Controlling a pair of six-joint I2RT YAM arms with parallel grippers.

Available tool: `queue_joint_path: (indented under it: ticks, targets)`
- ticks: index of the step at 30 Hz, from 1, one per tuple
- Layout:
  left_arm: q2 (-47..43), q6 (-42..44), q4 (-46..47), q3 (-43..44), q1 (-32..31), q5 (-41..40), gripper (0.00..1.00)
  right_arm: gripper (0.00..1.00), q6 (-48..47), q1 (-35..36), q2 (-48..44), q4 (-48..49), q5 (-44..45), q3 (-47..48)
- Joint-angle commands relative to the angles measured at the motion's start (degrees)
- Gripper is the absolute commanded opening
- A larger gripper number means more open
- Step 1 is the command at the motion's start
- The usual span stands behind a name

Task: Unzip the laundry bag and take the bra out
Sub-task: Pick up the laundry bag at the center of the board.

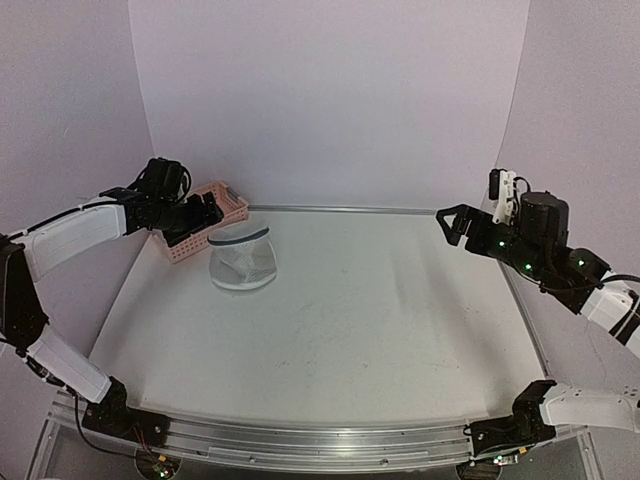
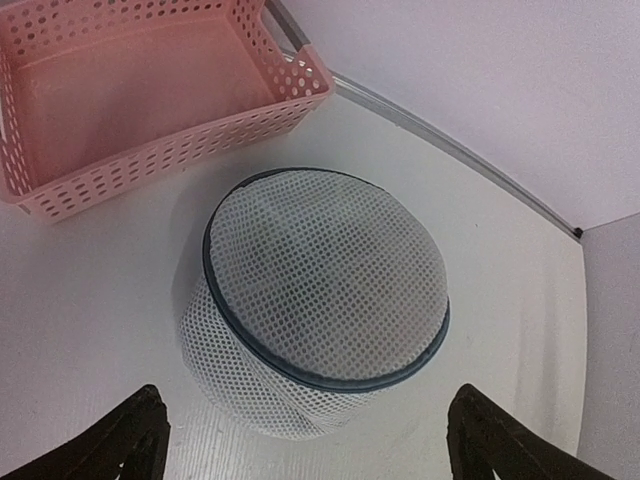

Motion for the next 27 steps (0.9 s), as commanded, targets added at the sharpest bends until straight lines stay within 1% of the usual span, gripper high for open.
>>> queue_joint_path:
  ticks: [1,5,11,14,17,21,27]
  targets:
    - [4.48,-6.07,1.43,3.78,2.48,4.46,0.94,0.98,0.74,0.18,-2.17,1.09,0.55,-0.72]
    - [7.93,-10.54,1.51,3.93,4.01,6.09,0.91,0.98,0.82,0.18,-3.33,0.39,1.07,-1.46]
    - [12.23,-13.74,2.75,5.12,5.24,9.48,0.89,0.98,0.83,0.22,-5.0,-0.12,1.39,-2.4]
    - [14.03,-14.91,4.04,5.62,5.58,11.26,0.84,0.98,0.91,0.18,-5.41,-0.17,1.11,-2.63]
    - [15.54,-15.32,4.96,6.52,5.63,12.28,0.77,0.98,1.04,0.18,-5.75,-0.32,0.51,-2.96]
    - [17.45,-15.44,5.7,7.06,5.64,13.66,0.64,0.98,1.17,0.18,-6.17,-0.49,0.35,-3.46]
    - [17.29,-15.54,6.76,5.58,5.6,14.31,0.47,0.98,1.21,0.21,-6.94,-0.66,0.18,-3.84]
